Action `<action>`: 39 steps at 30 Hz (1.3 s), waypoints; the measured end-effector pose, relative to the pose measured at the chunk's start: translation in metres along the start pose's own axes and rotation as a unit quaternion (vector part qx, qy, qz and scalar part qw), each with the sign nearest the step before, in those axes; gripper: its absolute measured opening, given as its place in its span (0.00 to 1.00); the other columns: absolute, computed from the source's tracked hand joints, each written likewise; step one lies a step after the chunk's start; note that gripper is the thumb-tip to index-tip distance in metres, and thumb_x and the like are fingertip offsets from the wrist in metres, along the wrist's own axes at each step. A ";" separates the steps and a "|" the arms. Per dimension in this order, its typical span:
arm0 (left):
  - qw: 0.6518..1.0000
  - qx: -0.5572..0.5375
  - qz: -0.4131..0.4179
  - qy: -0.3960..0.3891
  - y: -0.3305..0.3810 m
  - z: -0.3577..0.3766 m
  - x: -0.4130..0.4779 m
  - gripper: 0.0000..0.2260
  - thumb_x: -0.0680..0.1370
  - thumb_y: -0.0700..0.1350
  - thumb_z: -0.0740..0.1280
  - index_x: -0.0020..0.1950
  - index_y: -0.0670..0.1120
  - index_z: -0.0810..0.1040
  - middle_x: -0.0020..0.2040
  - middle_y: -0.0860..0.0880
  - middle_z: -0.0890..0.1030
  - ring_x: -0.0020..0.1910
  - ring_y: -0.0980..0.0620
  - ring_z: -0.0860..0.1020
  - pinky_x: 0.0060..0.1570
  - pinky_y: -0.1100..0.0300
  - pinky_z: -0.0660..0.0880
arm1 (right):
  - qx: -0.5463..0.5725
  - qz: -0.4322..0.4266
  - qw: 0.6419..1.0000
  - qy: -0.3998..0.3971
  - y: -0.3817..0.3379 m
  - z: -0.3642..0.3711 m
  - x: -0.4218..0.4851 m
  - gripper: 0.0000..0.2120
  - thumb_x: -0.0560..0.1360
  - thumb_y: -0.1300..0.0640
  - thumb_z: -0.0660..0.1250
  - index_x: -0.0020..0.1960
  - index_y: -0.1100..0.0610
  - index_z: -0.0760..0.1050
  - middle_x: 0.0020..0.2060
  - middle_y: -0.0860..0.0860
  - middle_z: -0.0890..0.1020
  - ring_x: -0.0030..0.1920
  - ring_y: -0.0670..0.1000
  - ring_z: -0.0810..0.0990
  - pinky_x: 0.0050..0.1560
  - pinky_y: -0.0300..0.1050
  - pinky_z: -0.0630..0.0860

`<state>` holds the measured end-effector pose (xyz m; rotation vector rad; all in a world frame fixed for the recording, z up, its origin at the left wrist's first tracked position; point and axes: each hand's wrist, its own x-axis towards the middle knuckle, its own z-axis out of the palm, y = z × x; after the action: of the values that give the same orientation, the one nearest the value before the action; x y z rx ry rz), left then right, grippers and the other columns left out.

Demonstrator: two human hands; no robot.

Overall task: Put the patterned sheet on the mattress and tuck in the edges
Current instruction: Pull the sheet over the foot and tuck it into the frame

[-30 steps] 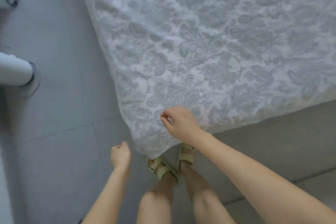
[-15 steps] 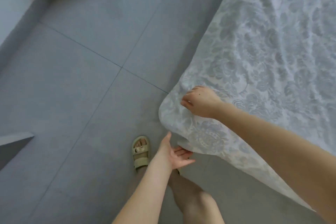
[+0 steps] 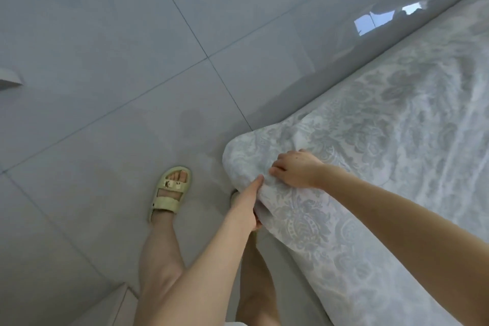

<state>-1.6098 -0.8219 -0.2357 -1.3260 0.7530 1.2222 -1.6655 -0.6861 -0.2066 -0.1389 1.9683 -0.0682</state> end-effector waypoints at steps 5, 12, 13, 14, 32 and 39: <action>0.977 0.021 0.177 0.114 -0.014 0.009 -0.012 0.03 0.72 0.37 0.65 0.39 0.42 0.76 0.36 0.45 0.78 0.35 0.46 0.77 0.34 0.58 0.73 | 0.106 -0.028 0.994 0.024 0.007 -0.003 -0.009 0.21 0.82 0.45 0.49 0.54 0.56 0.77 0.50 0.50 0.79 0.52 0.50 0.76 0.54 0.44 0.69; 0.956 -0.254 0.141 0.039 -0.041 0.002 -0.015 0.12 0.74 0.34 0.65 0.56 0.38 0.78 0.46 0.41 0.82 0.40 0.46 0.81 0.38 0.56 0.79 | 0.059 -0.069 0.994 -0.066 0.000 -0.003 -0.010 0.26 0.81 0.41 0.46 0.57 0.54 0.78 0.54 0.50 0.80 0.57 0.51 0.76 0.62 0.46 0.69; 0.950 -0.286 0.122 0.035 -0.039 0.004 -0.013 0.12 0.74 0.33 0.65 0.56 0.38 0.78 0.46 0.41 0.82 0.40 0.45 0.81 0.37 0.55 0.79 | 0.050 -0.069 0.993 -0.077 -0.002 -0.002 -0.008 0.27 0.81 0.40 0.45 0.58 0.53 0.78 0.55 0.50 0.80 0.58 0.51 0.75 0.62 0.46 0.68; 0.945 -0.307 0.109 0.040 -0.037 0.005 -0.012 0.10 0.74 0.33 0.64 0.54 0.38 0.78 0.43 0.41 0.82 0.38 0.45 0.81 0.36 0.55 0.79 | 0.043 -0.068 0.993 -0.084 -0.004 -0.002 -0.006 0.27 0.81 0.40 0.45 0.59 0.53 0.77 0.56 0.50 0.80 0.59 0.51 0.75 0.63 0.46 0.68; 0.894 -0.146 0.414 0.088 -0.075 0.029 -0.055 0.07 0.73 0.39 0.70 0.38 0.44 0.73 0.36 0.46 0.78 0.38 0.50 0.77 0.41 0.57 0.74 | 0.265 -0.063 0.958 -0.091 0.024 -0.026 -0.091 0.33 0.68 0.24 0.47 0.47 0.47 0.79 0.43 0.48 0.83 0.48 0.47 0.81 0.55 0.43 0.74; 0.853 0.194 0.482 -0.057 -0.096 0.060 -0.078 0.13 0.82 0.49 0.55 0.57 0.50 0.78 0.52 0.52 0.82 0.52 0.58 0.78 0.57 0.55 0.74 | 0.259 -0.149 0.954 -0.018 0.052 -0.021 -0.153 0.29 0.71 0.27 0.47 0.48 0.47 0.75 0.45 0.47 0.82 0.49 0.46 0.80 0.54 0.50 0.75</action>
<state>-1.5538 -0.7649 -0.1240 -0.4852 1.5810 1.7627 -1.6293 -0.6155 -0.0641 -0.0898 1.8151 -0.7664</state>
